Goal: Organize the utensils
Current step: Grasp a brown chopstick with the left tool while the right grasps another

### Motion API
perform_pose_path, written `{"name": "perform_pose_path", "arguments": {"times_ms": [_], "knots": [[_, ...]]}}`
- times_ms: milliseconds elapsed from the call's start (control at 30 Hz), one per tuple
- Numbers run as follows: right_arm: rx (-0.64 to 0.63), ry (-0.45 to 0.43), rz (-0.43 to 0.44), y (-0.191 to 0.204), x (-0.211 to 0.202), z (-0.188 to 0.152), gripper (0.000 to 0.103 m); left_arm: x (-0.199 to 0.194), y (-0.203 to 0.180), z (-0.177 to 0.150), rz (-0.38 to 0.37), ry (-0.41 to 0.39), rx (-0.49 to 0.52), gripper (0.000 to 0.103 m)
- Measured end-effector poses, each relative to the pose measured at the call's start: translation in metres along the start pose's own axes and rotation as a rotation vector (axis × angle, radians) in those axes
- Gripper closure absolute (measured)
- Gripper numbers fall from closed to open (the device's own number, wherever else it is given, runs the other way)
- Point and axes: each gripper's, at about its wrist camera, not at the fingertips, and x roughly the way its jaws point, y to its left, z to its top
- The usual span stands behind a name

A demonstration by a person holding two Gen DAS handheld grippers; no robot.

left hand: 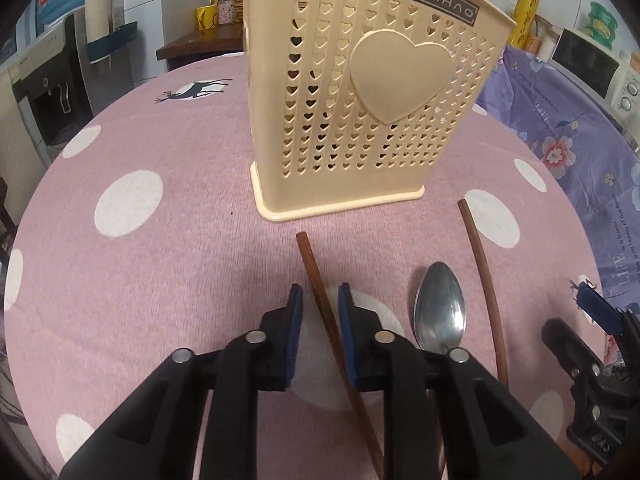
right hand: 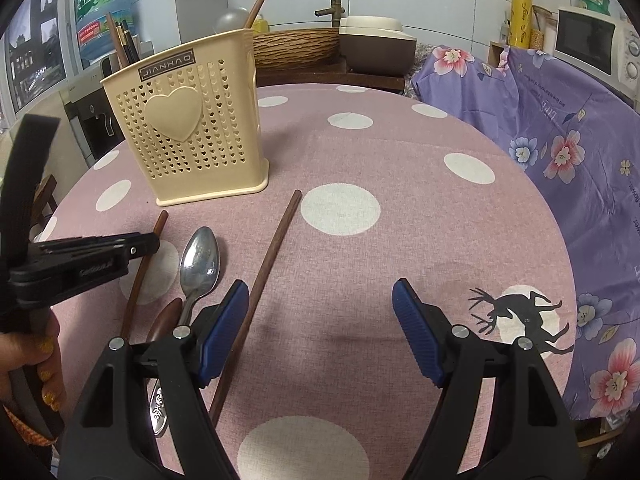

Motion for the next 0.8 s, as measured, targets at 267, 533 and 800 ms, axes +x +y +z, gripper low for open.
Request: {"name": "perform_pose_path", "arguments": {"times_ms": [267,533,800], "knots": [[0.025,0.059,0.019,0.000,0.025,0.024,0.034,0.000,0.003,0.002,-0.014,-0.006,-0.020,0.093],[0.046,0.169,0.034,0.013,0.068,0.044,0.055,-0.001,0.008,0.001,-0.030,-0.008,-0.035,0.093],[-0.002,0.176,-0.037,0.034,0.081,0.050,0.064,0.000,0.010,0.002,-0.038,-0.009,-0.042,0.093]]}}
